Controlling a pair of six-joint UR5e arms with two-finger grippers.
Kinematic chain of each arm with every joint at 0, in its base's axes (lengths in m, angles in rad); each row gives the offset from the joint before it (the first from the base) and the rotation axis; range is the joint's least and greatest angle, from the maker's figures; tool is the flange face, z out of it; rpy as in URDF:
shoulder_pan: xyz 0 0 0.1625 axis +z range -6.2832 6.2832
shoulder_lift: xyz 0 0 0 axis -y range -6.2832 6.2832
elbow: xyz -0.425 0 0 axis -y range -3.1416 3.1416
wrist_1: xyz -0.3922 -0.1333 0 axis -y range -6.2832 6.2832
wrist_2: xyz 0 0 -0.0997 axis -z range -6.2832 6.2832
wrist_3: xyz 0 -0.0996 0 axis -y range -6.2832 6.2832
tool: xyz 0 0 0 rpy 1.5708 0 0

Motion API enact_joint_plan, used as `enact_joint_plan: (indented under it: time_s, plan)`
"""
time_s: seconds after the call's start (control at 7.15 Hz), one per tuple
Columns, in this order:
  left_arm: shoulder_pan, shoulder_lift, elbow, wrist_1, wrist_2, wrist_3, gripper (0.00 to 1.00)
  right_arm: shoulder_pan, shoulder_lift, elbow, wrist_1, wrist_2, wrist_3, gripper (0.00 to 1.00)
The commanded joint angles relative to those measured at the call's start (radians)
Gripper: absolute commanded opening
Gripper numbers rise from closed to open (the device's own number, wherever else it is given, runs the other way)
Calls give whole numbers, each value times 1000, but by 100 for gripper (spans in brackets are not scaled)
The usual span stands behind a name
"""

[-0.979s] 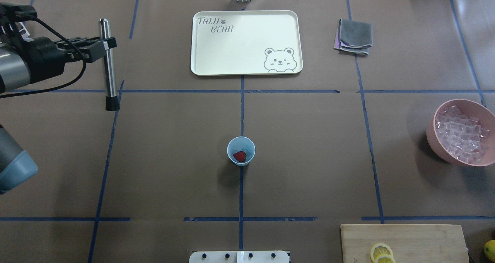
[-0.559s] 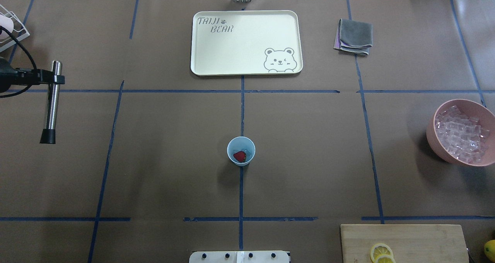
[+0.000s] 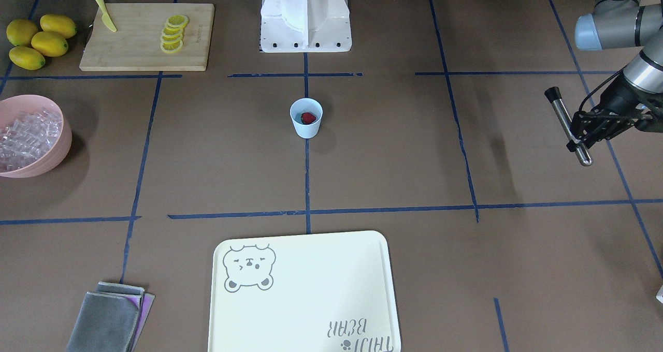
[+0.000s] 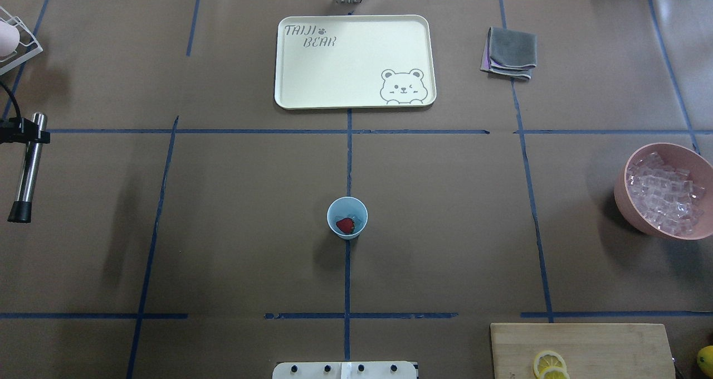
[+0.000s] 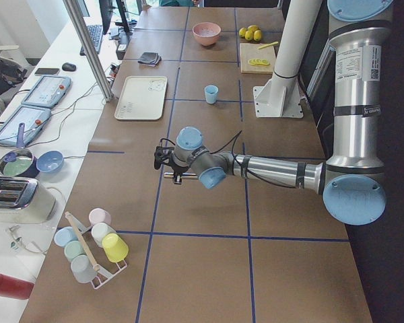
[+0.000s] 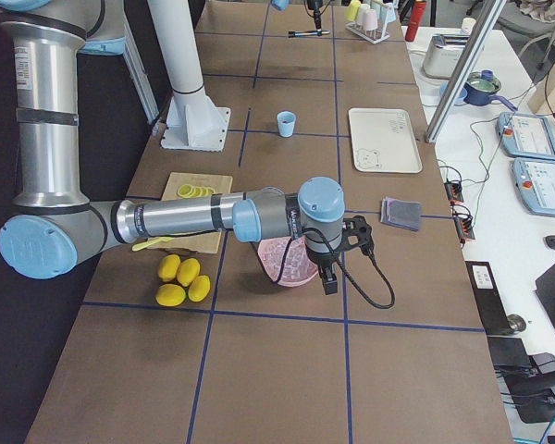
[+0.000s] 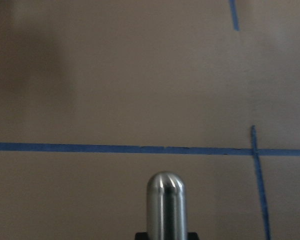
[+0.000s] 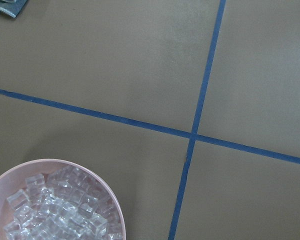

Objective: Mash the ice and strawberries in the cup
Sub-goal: 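Carry the pestle away from the cup toward the table edge with the left gripper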

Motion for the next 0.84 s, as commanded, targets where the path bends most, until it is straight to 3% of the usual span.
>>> enact_joint_plan:
  time_s: [0.0, 0.7]
  plan:
    - [-4, 18, 64, 1, 5, 59, 0, 0, 0, -3, 0, -6, 0, 99]
    - [7, 8, 183, 1, 56, 214, 0, 0, 0, -3, 0, -6, 0, 99]
